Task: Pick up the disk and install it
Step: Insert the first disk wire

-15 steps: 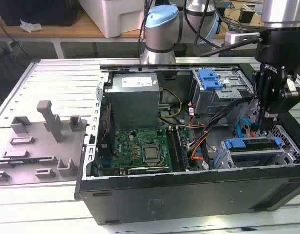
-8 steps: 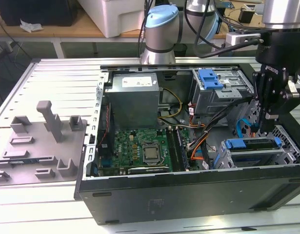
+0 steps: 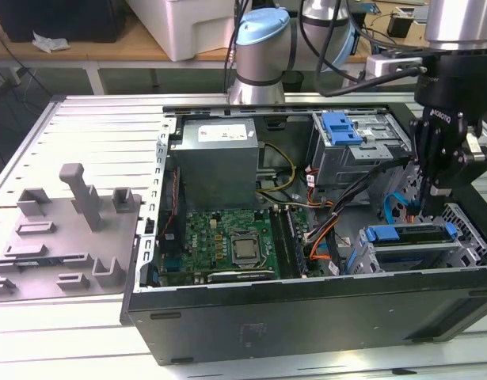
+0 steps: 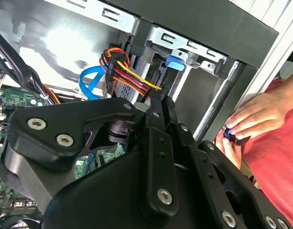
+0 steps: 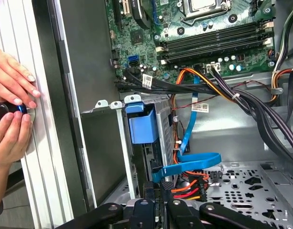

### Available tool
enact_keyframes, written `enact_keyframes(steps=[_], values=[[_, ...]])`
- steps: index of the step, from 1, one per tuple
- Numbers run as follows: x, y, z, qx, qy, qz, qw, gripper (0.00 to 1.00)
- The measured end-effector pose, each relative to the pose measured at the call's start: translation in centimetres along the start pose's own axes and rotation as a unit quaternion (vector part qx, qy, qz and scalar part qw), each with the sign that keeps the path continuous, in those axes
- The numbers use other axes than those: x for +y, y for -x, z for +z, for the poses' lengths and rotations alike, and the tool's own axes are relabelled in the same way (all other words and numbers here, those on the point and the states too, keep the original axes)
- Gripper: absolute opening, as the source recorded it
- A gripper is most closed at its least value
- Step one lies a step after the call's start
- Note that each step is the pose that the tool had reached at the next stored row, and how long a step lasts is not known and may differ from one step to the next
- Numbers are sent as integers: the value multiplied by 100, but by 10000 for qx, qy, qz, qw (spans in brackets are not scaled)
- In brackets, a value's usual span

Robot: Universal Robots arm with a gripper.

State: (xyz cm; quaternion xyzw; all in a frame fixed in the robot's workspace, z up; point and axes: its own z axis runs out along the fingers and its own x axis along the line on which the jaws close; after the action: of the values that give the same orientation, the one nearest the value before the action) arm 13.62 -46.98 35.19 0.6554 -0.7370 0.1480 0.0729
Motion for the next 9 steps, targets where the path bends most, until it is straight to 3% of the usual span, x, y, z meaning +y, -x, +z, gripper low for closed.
enact_keyframes(steps=[9], values=[[3,7,27,1,0,0,10000,17]])
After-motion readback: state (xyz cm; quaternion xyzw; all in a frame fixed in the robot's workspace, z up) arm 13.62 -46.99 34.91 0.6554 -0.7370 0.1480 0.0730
